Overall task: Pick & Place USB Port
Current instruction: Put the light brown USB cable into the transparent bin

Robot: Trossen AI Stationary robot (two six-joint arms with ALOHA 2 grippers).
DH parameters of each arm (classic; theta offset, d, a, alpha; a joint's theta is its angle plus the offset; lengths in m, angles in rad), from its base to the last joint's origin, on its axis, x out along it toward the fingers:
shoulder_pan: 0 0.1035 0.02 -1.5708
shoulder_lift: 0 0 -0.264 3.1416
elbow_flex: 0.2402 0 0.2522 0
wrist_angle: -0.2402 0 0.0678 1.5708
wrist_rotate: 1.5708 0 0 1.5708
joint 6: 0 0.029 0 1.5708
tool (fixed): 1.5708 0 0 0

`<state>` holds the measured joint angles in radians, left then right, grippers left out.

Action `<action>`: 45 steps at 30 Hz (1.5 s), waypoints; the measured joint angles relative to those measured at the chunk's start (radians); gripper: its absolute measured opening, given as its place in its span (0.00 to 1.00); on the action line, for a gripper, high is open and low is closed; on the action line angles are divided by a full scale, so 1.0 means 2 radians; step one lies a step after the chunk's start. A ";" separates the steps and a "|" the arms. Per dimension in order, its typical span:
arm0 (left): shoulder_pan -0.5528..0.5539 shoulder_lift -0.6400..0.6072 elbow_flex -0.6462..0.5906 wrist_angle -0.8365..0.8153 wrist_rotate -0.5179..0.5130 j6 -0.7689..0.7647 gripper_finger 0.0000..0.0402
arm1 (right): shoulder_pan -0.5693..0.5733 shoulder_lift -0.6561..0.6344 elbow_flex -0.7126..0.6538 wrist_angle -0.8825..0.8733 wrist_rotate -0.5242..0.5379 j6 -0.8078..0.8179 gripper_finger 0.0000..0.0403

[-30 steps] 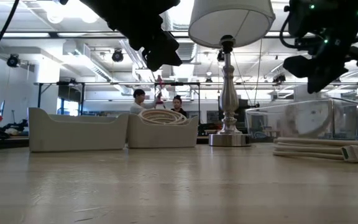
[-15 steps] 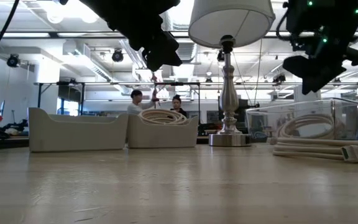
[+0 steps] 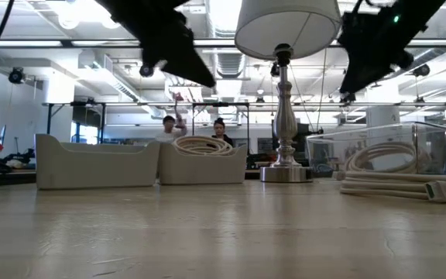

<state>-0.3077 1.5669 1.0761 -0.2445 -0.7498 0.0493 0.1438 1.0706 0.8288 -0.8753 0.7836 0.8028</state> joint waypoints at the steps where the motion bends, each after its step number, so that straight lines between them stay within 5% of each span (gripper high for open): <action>1: 0.000 -0.011 -0.001 -0.020 0.004 -0.013 0.43 | 0.014 0.000 0.005 0.001 0.000 -0.002 0.38; 9: 0.003 -0.120 -0.043 -0.067 0.055 -0.058 0.43 | 0.139 0.009 0.014 0.043 -0.010 -0.072 0.34; 14: 0.011 -0.177 -0.119 0.009 0.148 -0.063 0.43 | 0.162 0.036 0.014 0.112 -0.127 -0.212 0.33; 18: 0.012 -0.205 -0.180 0.097 0.156 -0.063 0.43 | 0.129 0.068 0.015 0.091 -0.246 -0.214 0.33; 26: 0.012 -0.226 -0.214 0.149 0.157 -0.064 0.43 | 0.032 0.151 0.014 0.072 -0.339 -0.267 0.32; 45: 0.012 -0.224 -0.213 0.144 0.170 -0.064 0.43 | -0.060 0.315 0.072 0.014 -0.344 -0.418 0.31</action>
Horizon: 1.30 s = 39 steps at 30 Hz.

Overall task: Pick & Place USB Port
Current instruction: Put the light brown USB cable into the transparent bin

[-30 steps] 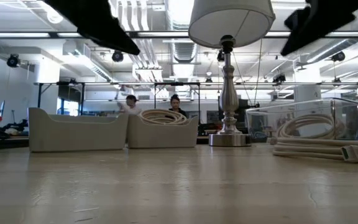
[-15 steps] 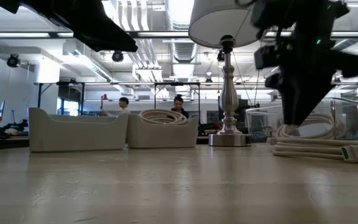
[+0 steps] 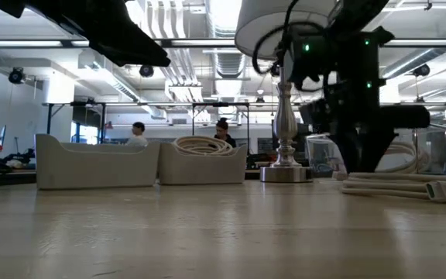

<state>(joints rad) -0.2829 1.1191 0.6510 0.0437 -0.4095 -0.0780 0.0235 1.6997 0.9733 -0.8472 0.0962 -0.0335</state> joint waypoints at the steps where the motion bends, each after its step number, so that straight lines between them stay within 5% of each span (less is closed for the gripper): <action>1: 0.000 0.000 0.000 0.000 0.000 0.000 0.43 | 0.000 0.007 0.000 -0.007 -0.001 0.000 0.30; 15: 0.000 0.000 -0.001 -0.005 0.004 0.000 0.43 | -0.001 0.030 -0.001 -0.012 -0.009 0.035 0.29; 24: 0.000 0.000 -0.001 -0.011 0.005 0.000 0.43 | 0.000 0.027 0.006 -0.001 -0.027 0.041 0.07; 30: 0.000 0.000 -0.001 -0.011 0.005 0.000 0.43 | 0.002 0.019 0.041 -0.003 -0.035 0.067 0.05; 39: 0.000 0.000 -0.001 -0.018 0.005 -0.001 0.43 | 0.004 -0.047 0.118 -0.097 0.034 0.134 0.05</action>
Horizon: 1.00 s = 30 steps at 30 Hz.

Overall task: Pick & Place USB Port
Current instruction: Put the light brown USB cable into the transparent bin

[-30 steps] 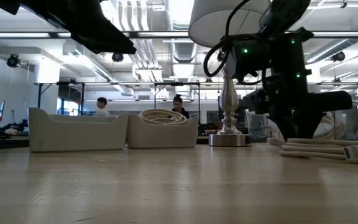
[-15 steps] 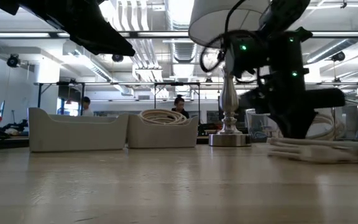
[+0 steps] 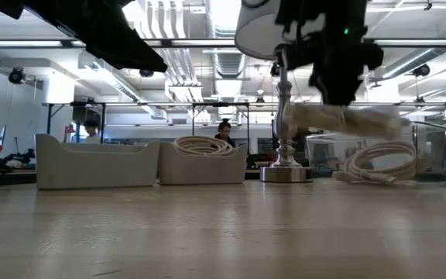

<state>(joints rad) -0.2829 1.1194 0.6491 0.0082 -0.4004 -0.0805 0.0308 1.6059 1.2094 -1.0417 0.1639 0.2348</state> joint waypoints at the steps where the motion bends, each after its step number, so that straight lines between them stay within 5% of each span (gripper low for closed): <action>1: 0.000 0.000 0.000 0.000 0.000 0.000 0.43 | 0.000 -0.010 0.005 -0.016 0.015 0.007 0.05; 9: 0.000 0.000 0.000 -0.001 0.000 0.002 0.43 | 0.001 -0.130 0.002 -0.094 0.143 0.100 0.05; 18: 0.000 0.000 0.000 -0.001 0.000 0.004 0.43 | -0.005 -0.234 -0.044 -0.184 0.280 0.328 0.06; 25: 0.000 0.000 0.000 -0.001 0.000 0.004 0.43 | -0.037 -0.249 -0.077 -0.252 0.280 0.407 0.06; 30: 0.000 0.000 0.000 0.000 -0.001 0.004 0.43 | -0.083 -0.223 -0.093 -0.261 0.281 0.374 0.06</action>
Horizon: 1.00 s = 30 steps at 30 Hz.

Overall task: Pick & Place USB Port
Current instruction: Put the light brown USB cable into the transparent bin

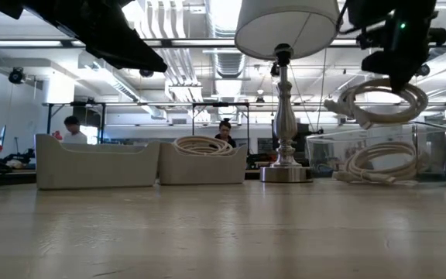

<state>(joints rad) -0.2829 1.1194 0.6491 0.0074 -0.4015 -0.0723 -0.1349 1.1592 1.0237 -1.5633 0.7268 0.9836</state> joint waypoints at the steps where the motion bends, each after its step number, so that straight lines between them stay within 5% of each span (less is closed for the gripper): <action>1: 0.000 0.000 0.000 0.000 0.000 0.000 0.43 | -0.011 0.006 0.000 -0.002 0.004 -0.004 0.06; 12: 0.000 0.000 0.000 0.002 -0.004 0.000 0.43 | -0.104 0.032 -0.003 -0.002 0.031 -0.022 0.06; 30: 0.000 0.000 0.000 0.002 -0.004 -0.002 0.43 | -0.128 0.011 0.019 -0.003 0.078 -0.018 0.06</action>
<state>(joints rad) -0.2829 1.1198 0.6491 0.0113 -0.4088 -0.0769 -0.3906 1.1804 1.0619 -1.5691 0.8829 0.9484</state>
